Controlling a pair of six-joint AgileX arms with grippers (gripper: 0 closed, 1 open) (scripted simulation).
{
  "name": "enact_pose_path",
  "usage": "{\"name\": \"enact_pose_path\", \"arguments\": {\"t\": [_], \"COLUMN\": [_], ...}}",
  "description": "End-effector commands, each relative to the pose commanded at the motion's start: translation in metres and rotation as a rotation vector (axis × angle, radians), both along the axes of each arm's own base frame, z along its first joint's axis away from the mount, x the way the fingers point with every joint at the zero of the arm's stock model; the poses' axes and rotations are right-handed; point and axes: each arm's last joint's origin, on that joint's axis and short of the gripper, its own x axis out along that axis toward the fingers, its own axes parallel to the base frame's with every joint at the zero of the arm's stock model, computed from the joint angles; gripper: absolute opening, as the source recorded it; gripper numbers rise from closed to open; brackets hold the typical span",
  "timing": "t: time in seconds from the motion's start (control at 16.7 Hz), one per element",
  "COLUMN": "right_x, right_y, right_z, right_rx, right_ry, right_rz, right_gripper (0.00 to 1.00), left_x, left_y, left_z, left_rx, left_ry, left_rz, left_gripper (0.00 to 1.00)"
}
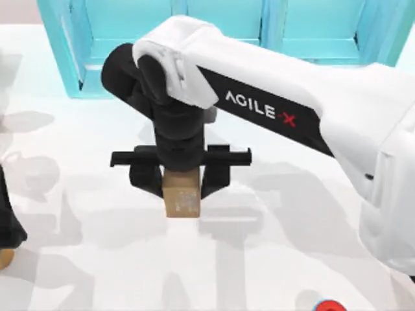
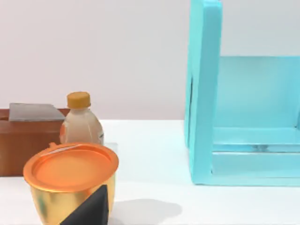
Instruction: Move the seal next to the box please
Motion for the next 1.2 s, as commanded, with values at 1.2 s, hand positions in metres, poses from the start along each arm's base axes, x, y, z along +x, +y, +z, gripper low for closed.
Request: {"name": "enact_pose_path", "arguments": {"t": [1.2], "right_x": [-0.054], "right_y": [-0.25], "right_z": [0.096], "right_rx": [-0.001], "right_ry": [-0.004], "right_rz": [-0.043], "right_gripper": [0.0], "left_x": [0.0], "left_y": [0.0], "left_z": [0.0], "left_rx": [0.0], "left_ry": [0.0], "left_rz": [0.0], "left_gripper": [1.0]}}
